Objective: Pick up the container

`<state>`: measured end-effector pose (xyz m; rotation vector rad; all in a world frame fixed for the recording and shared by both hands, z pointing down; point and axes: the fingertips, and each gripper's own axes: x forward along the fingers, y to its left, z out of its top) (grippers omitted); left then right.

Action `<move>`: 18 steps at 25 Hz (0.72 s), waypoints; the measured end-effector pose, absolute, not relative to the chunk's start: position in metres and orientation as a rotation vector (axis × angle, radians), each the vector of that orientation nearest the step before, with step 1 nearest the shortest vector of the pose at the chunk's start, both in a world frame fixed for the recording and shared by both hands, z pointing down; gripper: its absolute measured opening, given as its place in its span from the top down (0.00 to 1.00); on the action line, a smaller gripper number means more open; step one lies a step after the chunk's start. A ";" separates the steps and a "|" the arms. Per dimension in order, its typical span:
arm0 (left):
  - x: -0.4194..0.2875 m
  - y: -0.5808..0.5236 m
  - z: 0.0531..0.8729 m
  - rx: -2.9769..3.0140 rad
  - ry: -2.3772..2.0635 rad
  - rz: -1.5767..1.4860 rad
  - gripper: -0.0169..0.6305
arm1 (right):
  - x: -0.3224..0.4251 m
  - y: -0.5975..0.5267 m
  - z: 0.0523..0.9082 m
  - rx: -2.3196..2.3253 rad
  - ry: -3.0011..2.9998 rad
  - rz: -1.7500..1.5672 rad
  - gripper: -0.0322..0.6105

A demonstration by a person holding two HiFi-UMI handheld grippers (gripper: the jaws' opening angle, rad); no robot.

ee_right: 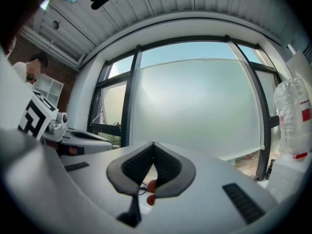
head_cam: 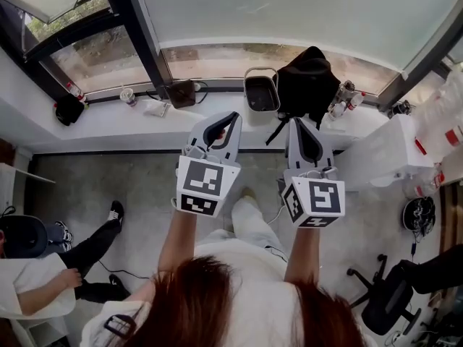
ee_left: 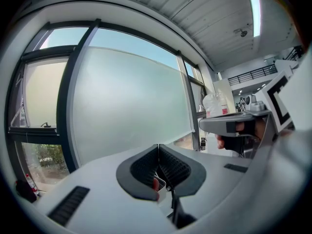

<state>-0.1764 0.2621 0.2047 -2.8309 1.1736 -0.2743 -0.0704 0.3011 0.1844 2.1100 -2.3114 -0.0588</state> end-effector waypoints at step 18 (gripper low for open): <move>-0.092 0.149 0.216 -2.823 1.207 -0.334 0.95 | 0.006 0.184 0.196 2.031 -2.329 -0.050 0.91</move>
